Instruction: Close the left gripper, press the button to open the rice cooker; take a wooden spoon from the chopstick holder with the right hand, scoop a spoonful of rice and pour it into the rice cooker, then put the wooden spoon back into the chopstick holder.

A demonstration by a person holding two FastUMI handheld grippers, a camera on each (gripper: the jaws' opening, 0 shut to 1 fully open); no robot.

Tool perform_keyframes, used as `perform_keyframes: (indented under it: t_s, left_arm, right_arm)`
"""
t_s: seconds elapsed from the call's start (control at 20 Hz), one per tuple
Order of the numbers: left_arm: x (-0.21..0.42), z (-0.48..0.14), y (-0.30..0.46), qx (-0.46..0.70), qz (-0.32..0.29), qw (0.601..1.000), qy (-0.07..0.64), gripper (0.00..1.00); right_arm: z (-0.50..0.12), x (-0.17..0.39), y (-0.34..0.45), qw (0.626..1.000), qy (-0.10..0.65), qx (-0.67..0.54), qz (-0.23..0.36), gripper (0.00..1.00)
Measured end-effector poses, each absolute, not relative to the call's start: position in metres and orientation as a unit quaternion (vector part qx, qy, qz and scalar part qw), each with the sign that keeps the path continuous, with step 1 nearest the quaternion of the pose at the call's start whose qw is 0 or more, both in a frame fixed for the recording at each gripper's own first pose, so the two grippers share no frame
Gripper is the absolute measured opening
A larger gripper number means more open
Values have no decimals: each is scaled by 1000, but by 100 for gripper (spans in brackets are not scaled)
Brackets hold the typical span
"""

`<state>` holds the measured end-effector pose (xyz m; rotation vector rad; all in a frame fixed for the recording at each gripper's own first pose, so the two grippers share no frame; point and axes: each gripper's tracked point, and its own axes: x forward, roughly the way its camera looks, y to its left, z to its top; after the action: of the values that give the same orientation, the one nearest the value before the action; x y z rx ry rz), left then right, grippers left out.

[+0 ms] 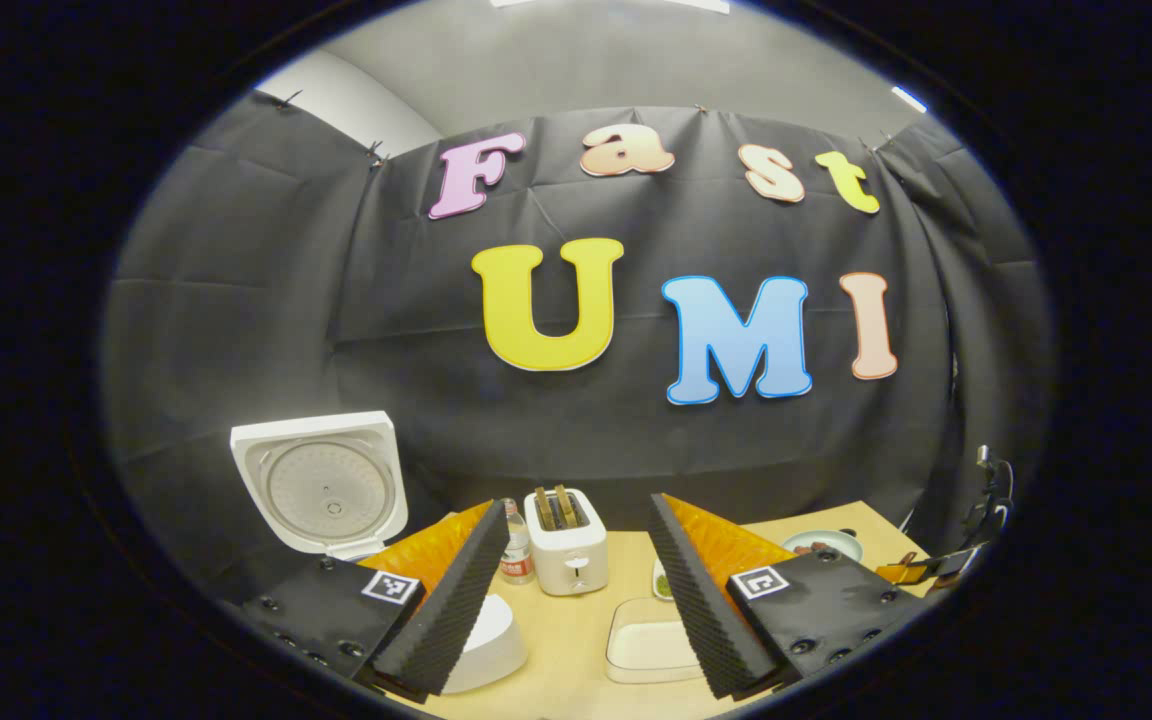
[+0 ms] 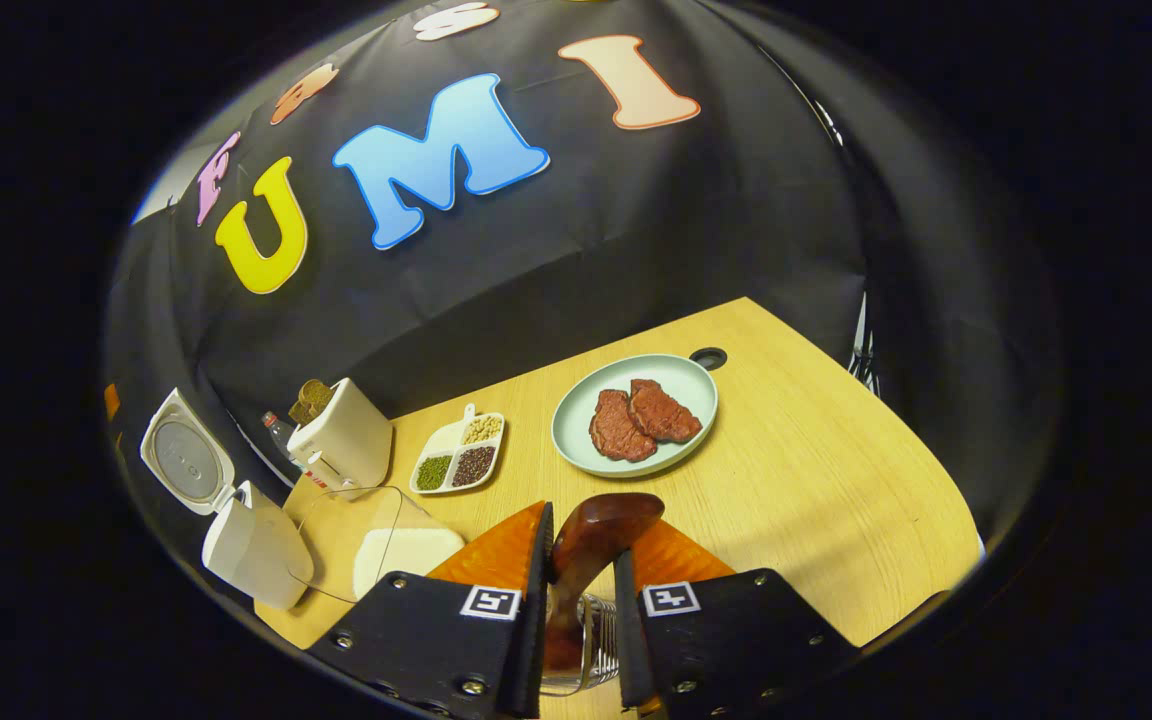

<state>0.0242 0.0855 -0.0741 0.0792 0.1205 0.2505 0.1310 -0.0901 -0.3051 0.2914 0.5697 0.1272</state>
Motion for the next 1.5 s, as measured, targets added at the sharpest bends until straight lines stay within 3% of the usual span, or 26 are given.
perform_keyframes:
  t_s: [0.05, 0.15, 0.25, 0.5, 0.85, 1.1, 1.5]
  left_arm:
    - [26, -77, 86, 39, 123, 990, 61, 98]
    - [26, -77, 88, 34, 119, 990, 62, 99]
    - [24, -76, 91, 31, 115, 991, 57, 99]
    - [14, -73, 103, 30, 100, 993, 50, 98]
    - [-2, -77, 125, 21, 74, 996, 54, 99]
    - [-11, -78, 149, 26, 59, 996, 58, 98]
    - [-21, -94, 207, 21, 73, 994, 83, 99]
  right_arm:
    - [-302, 127, -84, 946, 280, 150, 69, 30]
    - [-298, 122, -81, 945, 284, 151, 64, 12]
    - [-287, 119, -78, 951, 272, 142, 48, 6]
    - [-223, 117, -62, 964, 221, 140, 52, 6]
    - [-151, 120, 24, 972, 154, 124, 128, 6]
    - [-171, 135, 93, 969, 165, 85, 162, 6]
    - [-280, 167, 152, 957, 240, -31, 160, 6]
